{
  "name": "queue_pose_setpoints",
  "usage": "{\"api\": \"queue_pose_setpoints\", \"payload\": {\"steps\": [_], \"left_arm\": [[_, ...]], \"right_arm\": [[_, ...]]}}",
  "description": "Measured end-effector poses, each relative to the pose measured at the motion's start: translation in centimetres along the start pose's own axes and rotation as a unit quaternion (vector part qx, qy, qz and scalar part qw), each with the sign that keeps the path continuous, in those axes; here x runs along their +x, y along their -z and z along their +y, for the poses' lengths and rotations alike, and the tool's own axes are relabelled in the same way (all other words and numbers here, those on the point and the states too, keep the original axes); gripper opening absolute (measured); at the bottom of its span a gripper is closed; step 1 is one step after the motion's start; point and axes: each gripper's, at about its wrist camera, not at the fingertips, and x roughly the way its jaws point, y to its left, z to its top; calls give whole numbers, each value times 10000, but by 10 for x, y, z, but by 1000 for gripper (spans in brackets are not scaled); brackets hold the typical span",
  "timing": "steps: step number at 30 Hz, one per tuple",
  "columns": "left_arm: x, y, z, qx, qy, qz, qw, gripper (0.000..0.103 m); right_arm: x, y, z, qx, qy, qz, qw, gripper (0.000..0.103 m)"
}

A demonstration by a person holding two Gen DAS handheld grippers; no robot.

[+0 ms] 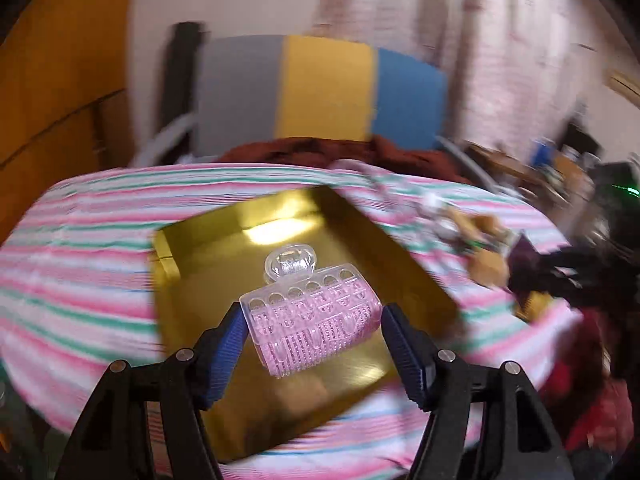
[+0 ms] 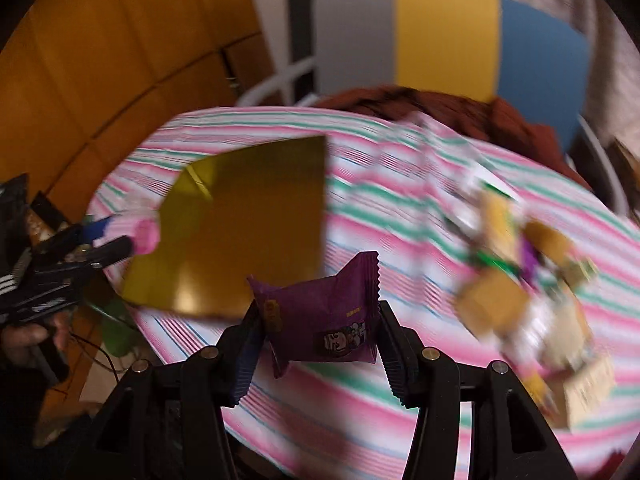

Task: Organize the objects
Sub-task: 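Carry roller and packet over the gold tray and open both tools to drop them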

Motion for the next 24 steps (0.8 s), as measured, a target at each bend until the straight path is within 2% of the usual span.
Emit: {"api": "queue_pose_setpoints", "payload": {"steps": [1, 4, 8, 11, 13, 14, 15, 24], "left_arm": [[0, -1, 11, -196, -268, -40, 9994, 70], [0, 1, 24, -284, -525, -102, 9982, 71], [7, 8, 37, -362, -751, -10, 9965, 71], [7, 11, 40, -557, -766, 18, 9955, 78], [7, 15, 41, -648, -859, -1, 9942, 80], [6, 16, 43, -693, -888, 10, 9936, 80], [6, 18, 43, -744, -933, 19, 9929, 80], [-8, 22, 36, -875, -1538, -196, 9840, 82]], "right_arm": [[11, -9, 12, -64, -96, 41, 9999, 55], [37, -26, 40, -178, -314, 147, 9992, 58], [63, -43, 66, -265, -441, 101, 9986, 62], [71, -49, 77, -285, -475, 72, 9984, 66], [72, -47, 81, -298, -483, 10, 9984, 85], [72, -46, 81, -300, -473, -56, 9984, 98], [71, -43, 82, -309, -453, -158, 9984, 101], [58, -22, 96, -536, 117, -780, 9954, 103]]}}
